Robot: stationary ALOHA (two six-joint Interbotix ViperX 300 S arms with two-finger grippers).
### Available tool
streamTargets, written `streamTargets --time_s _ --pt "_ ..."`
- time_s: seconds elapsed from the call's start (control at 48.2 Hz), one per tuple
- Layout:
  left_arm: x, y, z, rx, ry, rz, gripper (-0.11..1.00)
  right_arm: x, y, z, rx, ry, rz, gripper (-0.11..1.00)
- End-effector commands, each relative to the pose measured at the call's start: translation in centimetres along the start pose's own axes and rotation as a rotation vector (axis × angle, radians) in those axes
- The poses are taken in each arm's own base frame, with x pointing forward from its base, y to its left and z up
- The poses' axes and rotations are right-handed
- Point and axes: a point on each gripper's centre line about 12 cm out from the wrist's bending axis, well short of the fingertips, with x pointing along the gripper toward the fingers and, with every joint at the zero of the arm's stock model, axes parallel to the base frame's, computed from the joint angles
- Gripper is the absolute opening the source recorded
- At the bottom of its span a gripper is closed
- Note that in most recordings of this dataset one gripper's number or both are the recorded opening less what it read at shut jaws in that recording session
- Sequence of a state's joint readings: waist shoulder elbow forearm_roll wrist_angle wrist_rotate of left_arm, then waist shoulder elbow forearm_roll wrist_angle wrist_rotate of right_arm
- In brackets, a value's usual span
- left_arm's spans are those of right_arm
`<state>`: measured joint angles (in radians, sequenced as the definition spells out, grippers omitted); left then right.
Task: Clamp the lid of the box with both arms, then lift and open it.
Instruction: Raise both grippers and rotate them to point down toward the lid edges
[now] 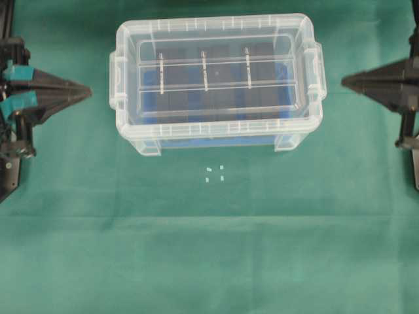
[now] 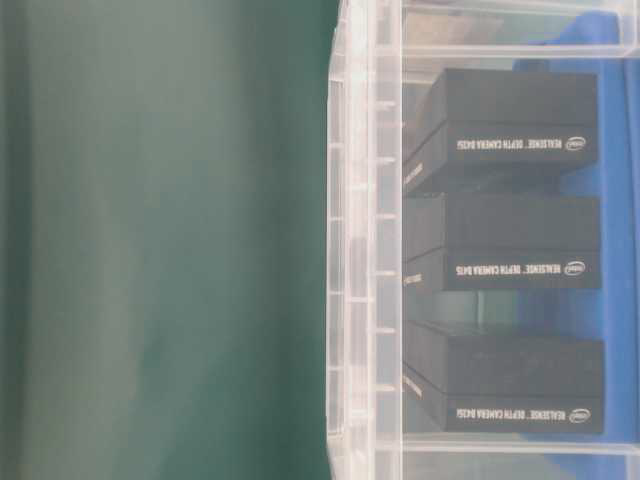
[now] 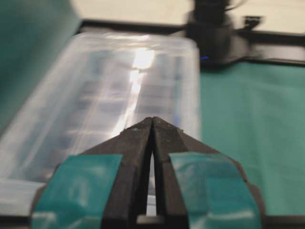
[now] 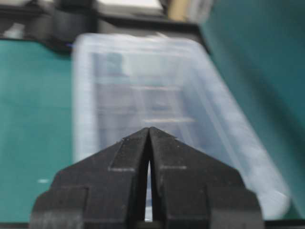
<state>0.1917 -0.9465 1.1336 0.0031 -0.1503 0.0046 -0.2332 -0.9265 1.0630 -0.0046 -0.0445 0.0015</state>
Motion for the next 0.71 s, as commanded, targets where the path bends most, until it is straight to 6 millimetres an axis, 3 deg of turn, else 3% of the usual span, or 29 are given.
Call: streamTargets --time_s 0.0,0.166,0.415,0.685 --pt "0.4 0.9 1.0 0.000 -0.007 0.043 0.01 0.3 -1.3 1.2 0.000 -0.013 -0.060 0.00" --pt "0.7 2.1 1.1 -0.007 0.031 0.099 0.01 0.5 -2.9 1.0 0.007 0.015 -0.130 0.00" --pt "1.3 2.2 1.0 -0.020 0.080 0.101 0.01 0.7 -3.4 0.4 0.024 0.080 -0.156 0.00" --pt "1.8 2.3 -0.3 -0.076 0.341 0.108 0.01 1.0 -4.6 -0.7 0.072 0.358 -0.202 0.00"
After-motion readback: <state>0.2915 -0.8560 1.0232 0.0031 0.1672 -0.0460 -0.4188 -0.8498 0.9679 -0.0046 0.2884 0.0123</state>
